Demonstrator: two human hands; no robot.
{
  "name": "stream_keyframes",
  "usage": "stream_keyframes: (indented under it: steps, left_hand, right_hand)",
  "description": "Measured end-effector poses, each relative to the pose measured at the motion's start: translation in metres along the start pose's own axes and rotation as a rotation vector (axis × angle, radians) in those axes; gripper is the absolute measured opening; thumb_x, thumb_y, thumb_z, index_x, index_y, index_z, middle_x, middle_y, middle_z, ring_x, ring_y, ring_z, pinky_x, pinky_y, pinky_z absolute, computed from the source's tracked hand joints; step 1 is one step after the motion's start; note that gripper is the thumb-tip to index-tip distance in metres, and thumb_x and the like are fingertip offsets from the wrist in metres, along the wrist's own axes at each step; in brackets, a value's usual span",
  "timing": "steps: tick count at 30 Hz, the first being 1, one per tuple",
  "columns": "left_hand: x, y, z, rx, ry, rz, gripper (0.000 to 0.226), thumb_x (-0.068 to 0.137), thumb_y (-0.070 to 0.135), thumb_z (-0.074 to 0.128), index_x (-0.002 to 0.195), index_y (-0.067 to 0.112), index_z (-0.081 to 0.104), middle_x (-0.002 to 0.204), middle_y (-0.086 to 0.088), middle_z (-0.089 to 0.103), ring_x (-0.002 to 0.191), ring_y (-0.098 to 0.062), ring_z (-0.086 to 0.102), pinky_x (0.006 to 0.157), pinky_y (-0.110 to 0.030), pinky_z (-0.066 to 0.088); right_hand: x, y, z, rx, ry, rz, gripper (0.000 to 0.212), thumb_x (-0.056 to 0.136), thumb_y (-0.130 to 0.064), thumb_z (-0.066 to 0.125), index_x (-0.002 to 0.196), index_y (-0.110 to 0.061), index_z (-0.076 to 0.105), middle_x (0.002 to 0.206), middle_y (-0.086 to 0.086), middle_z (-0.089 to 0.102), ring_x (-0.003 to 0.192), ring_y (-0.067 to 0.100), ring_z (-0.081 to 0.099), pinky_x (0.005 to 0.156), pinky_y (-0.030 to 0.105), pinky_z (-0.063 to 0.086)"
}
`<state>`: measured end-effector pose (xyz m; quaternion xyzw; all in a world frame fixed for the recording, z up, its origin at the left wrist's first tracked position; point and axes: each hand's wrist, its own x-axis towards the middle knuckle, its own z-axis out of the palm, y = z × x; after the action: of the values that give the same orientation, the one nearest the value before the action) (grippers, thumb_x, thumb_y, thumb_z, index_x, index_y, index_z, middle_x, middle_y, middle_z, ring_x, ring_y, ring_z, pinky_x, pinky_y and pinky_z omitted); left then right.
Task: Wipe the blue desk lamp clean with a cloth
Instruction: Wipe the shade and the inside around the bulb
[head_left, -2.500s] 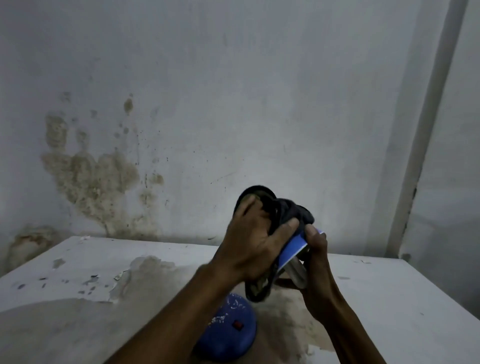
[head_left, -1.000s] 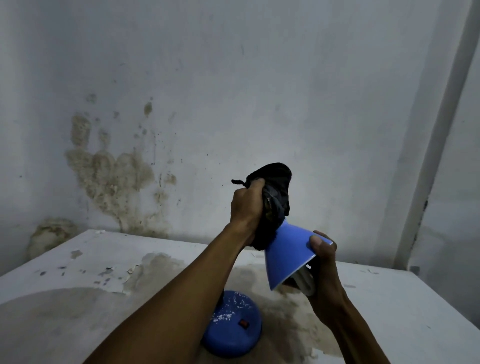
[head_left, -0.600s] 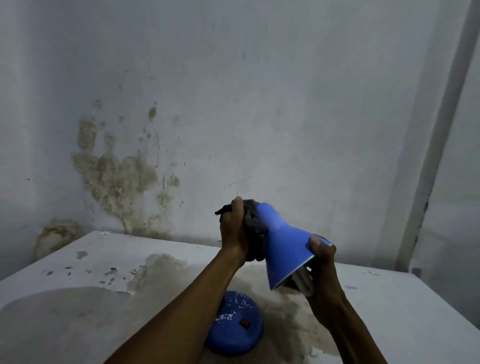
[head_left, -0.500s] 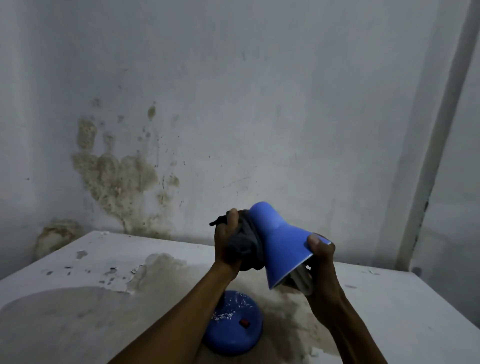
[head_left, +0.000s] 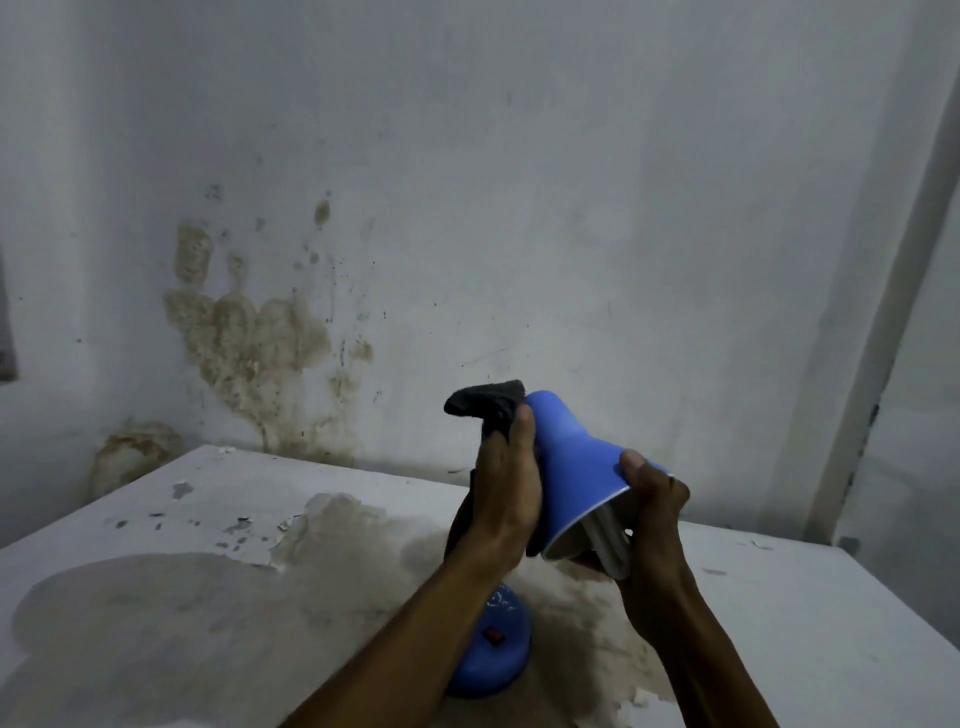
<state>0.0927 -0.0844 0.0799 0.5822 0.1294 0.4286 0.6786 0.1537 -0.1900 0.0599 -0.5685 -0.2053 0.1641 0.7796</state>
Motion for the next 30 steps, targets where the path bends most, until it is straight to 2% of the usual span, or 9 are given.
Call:
stream_keyframes:
  steps: [2,5,9,11,14,18,20,24,30]
  left_hand:
    - [-0.02,-0.008,-0.002,0.007,-0.036,0.059,0.038,0.1,0.05,0.045,0.109,0.02,0.066,0.103,-0.006,0.073,0.097,-0.025,0.07,0.084,-0.044,0.056]
    - [-0.047,-0.01,-0.006,-0.061,-0.091,0.114,0.021,0.101,0.034,0.046,0.101,0.034,0.068,0.102,0.014,0.075,0.098,-0.009,0.07,0.082,-0.027,0.056]
    - [-0.068,-0.015,-0.017,-0.162,-0.053,0.07,0.025,0.091,0.041,0.051,0.098,0.033,0.074,0.102,0.005,0.077,0.095,-0.017,0.072,0.078,-0.03,0.058]
    - [-0.071,-0.021,-0.021,-0.146,0.001,-0.002,0.025,0.094,0.04,0.05,0.092,0.042,0.075,0.096,0.002,0.077,0.091,-0.024,0.072,0.079,-0.044,0.059]
    - [-0.064,-0.023,-0.021,-0.192,0.038,-0.19,0.029,0.099,0.042,0.047,0.094,0.033,0.075,0.092,0.002,0.077,0.082,-0.016,0.074,0.067,-0.031,0.059]
    - [-0.039,-0.012,-0.023,-0.408,-0.021,-0.406,0.051,0.103,0.029,0.041,0.073,0.017,0.081,0.082,-0.011,0.075,0.069,-0.024,0.069,0.064,-0.033,0.055]
    - [-0.029,-0.006,-0.02,-0.403,-0.03,-0.436,0.043,0.103,0.024,0.042,0.08,0.013,0.076,0.079,-0.013,0.071,0.069,-0.025,0.065,0.066,-0.035,0.051]
    - [-0.043,-0.004,-0.015,-0.396,-0.058,-0.41,0.032,0.102,0.033,0.046,0.111,0.014,0.071,0.106,-0.014,0.075,0.094,-0.031,0.07,0.075,-0.038,0.054]
    - [-0.066,-0.018,-0.018,-0.279,-0.024,-0.209,0.037,0.094,0.048,0.055,0.116,0.021,0.065,0.105,-0.001,0.076,0.1,-0.022,0.072,0.089,-0.042,0.056]
  right_hand:
    - [-0.002,-0.001,0.002,0.023,0.016,0.0,0.094,0.051,-0.074,0.062,0.128,-0.025,0.039,0.129,0.015,0.055,0.108,0.04,0.064,0.077,0.063,0.057]
    - [-0.003,-0.004,0.003,0.025,0.016,0.002,0.097,0.051,-0.073,0.06,0.131,-0.023,0.04,0.131,0.014,0.053,0.11,0.038,0.063,0.082,0.065,0.055]
    - [-0.006,-0.005,0.006,0.007,0.016,0.01,0.103,0.048,-0.073,0.061,0.134,-0.019,0.041,0.134,0.016,0.053,0.116,0.039,0.06,0.091,0.068,0.05]
    - [-0.008,-0.004,0.005,-0.008,0.003,-0.002,0.104,0.048,-0.073,0.061,0.134,-0.019,0.041,0.134,0.015,0.053,0.116,0.038,0.06,0.09,0.066,0.051]
    - [-0.011,-0.002,0.004,-0.041,-0.015,-0.029,0.101,0.05,-0.074,0.062,0.133,-0.02,0.04,0.132,0.015,0.055,0.116,0.036,0.06,0.091,0.063,0.053]
    - [-0.013,0.0,0.002,-0.053,-0.015,-0.037,0.095,0.05,-0.073,0.065,0.127,-0.024,0.039,0.129,0.017,0.056,0.115,0.038,0.061,0.093,0.067,0.05]
    - [-0.014,0.001,0.002,-0.053,-0.008,-0.053,0.087,0.051,-0.071,0.065,0.121,-0.026,0.038,0.127,0.018,0.053,0.113,0.039,0.061,0.088,0.065,0.053]
    - [-0.014,0.003,0.001,-0.055,0.013,-0.093,0.073,0.053,-0.069,0.064,0.109,-0.028,0.039,0.125,0.014,0.05,0.112,0.036,0.061,0.083,0.06,0.057]
    - [-0.014,0.005,-0.001,-0.06,-0.006,-0.118,0.069,0.051,-0.063,0.07,0.106,-0.033,0.041,0.115,0.009,0.055,0.102,0.032,0.064,0.079,0.056,0.056]
